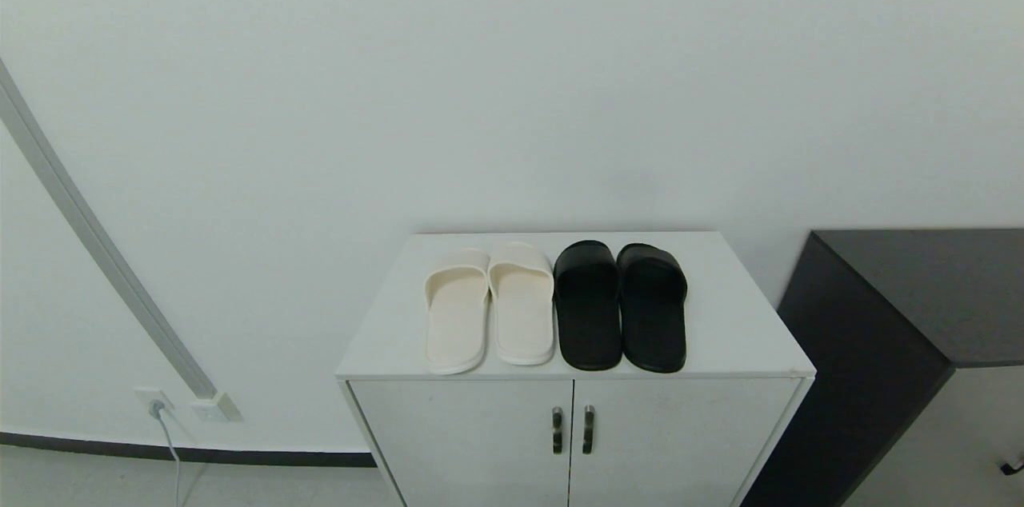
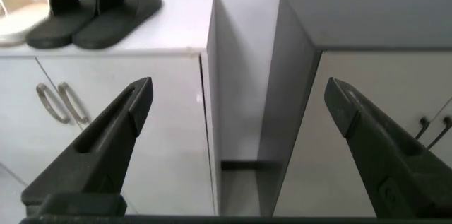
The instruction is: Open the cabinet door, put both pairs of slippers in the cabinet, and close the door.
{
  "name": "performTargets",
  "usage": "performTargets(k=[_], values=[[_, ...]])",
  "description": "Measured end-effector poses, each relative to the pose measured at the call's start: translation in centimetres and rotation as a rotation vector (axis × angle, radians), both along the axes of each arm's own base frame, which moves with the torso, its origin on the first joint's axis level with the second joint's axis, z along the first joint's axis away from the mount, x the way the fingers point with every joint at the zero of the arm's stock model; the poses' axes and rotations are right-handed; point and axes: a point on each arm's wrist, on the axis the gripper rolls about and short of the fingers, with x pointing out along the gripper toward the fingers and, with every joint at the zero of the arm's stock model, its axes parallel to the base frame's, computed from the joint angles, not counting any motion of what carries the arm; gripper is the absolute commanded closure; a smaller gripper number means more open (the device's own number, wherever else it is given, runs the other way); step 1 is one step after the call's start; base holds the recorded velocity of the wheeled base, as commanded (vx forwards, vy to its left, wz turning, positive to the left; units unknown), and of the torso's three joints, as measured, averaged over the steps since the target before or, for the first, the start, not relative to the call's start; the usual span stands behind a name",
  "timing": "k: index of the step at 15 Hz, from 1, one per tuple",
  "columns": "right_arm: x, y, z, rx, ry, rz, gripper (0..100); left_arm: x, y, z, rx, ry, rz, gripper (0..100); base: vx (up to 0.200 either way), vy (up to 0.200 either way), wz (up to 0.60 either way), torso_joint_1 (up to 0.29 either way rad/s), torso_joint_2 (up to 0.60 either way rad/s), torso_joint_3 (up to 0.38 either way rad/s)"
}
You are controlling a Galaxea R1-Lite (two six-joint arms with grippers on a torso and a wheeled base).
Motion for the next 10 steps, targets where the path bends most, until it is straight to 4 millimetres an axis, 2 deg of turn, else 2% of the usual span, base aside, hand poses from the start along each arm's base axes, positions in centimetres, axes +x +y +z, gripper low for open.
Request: performTargets(k=[1, 3, 5, 7, 10], values=[[-0.1, 0.0, 0.6, 0.021, -0.004, 0.002, 0, 0.0, 0.0, 0.0, -0.003, 0.0, 0.0, 100, 0.0, 0.0, 0.0, 0.0, 0.0, 0.0], [-0.4, 0.0, 3.2, 0.061, 0.002, 0.028, 0, 0.0, 0.0, 0.0, -0.003, 0.0, 0.0, 100, 0.0, 0.0, 0.0, 0.0, 0.0, 0.0], [0.5, 0.1, 5.0, 0.065, 0.068, 0.076, 0, 0.0, 0.0, 0.0, -0.005, 0.0, 0.0, 100, 0.0, 0.0, 0.0, 0.0, 0.0, 0.0], [2.2, 0.2, 6.6, 0.067, 0.116, 0.12, 0, 0.0, 0.0, 0.0, -0.005, 0.0, 0.0, 100, 0.0, 0.0, 0.0, 0.0, 0.0, 0.0], [5.9, 0.4, 8.9, 0.077, 0.158, 0.16, 0, 0.0, 0.0, 0.0, -0.005, 0.0, 0.0, 100, 0.0, 0.0, 0.0, 0.0, 0.0, 0.0]])
